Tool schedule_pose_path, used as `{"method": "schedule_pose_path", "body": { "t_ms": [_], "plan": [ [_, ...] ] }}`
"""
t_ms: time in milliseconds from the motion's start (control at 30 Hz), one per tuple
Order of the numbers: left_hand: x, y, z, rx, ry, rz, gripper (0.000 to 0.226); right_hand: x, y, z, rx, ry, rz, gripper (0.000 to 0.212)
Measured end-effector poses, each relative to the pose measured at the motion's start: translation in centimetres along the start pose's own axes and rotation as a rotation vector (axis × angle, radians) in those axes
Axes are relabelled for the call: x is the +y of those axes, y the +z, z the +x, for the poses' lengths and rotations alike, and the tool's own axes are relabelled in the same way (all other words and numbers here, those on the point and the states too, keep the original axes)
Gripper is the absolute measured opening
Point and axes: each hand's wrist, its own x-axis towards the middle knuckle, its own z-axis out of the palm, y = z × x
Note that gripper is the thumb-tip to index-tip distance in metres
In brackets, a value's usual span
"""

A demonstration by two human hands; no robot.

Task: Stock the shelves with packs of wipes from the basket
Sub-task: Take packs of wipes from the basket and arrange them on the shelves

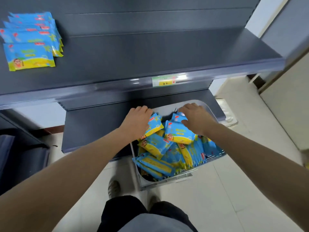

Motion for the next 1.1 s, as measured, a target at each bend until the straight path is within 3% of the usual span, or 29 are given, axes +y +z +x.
{"method": "schedule_pose_path", "body": {
  "t_ms": [167, 400, 700, 800, 900, 1033, 1100],
  "plan": [
    [0.2, 3.4, 0.8, -0.079, -0.077, 0.069, 0.041, 2.0, 4.8, -0.5, -0.138, 0.074, -0.019, 0.047],
    [-0.1, 5.8, 2.5, -0.102, -0.211, 0.059, 0.058, 1.8, 8.3, 0.4, -0.167, 0.125, -0.035, 0.048],
    [0.3, 7.9, 3.2, -0.276, -0.330, -0.037, 0.047, 1.9, 9.9, 1.7, -0.222, 0.204, -0.036, 0.050],
    [0.4, 7.7, 3.1, -0.343, -0.314, -0.031, 0.036, 2.4, 8.8, 2.1, -0.271, 0.206, 0.058, 0.039],
    [0.3, 6.0, 3.3, -0.252, -0.249, -0.029, 0.024, 2.7, 6.5, 2.4, -0.181, 0.185, 0.215, 0.021],
    [-0.5, 1.6, 3.2, -0.101, -0.215, -0.153, 0.009, 3.0, 1.3, 2.8, 0.035, 0.159, 0.295, 0.014],
    [-1.3, -0.6, 2.6, -0.037, -0.229, -0.231, 0.012, 3.0, -1.3, 3.2, 0.121, 0.142, 0.310, 0.016]
  ]
}}
